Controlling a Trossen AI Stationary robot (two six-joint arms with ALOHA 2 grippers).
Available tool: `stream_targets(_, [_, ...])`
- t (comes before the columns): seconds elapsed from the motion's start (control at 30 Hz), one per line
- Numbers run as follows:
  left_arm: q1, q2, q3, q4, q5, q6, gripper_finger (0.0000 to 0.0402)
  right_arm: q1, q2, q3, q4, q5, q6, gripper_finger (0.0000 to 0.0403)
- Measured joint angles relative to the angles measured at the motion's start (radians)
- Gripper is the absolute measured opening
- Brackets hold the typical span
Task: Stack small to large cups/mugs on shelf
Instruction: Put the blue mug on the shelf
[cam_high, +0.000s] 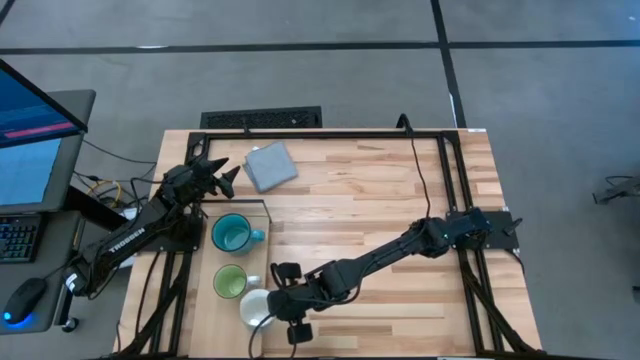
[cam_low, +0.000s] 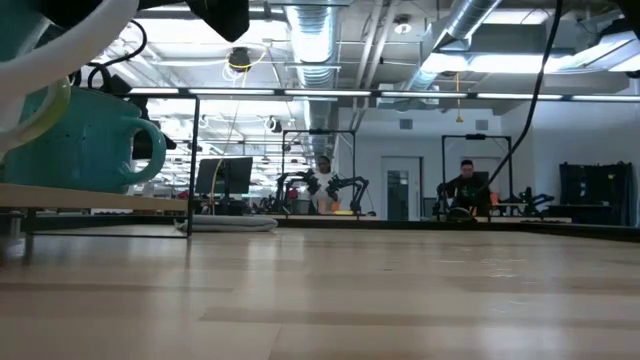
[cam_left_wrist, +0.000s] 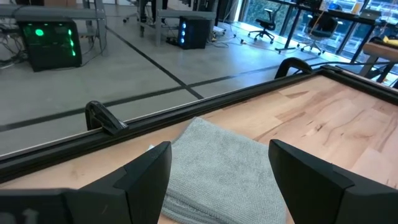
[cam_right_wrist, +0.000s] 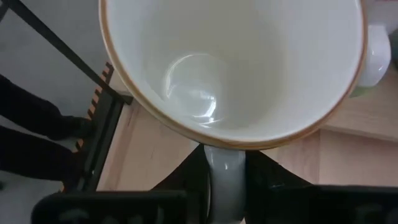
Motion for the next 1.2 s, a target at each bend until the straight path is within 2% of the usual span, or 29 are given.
stream_targets(1.2, [0.000,0.000,0.000,-0.002,0.002,-0.002,0.0261,0.000,0.013,0.001,0.033,-0.094,-0.007,0.0081])
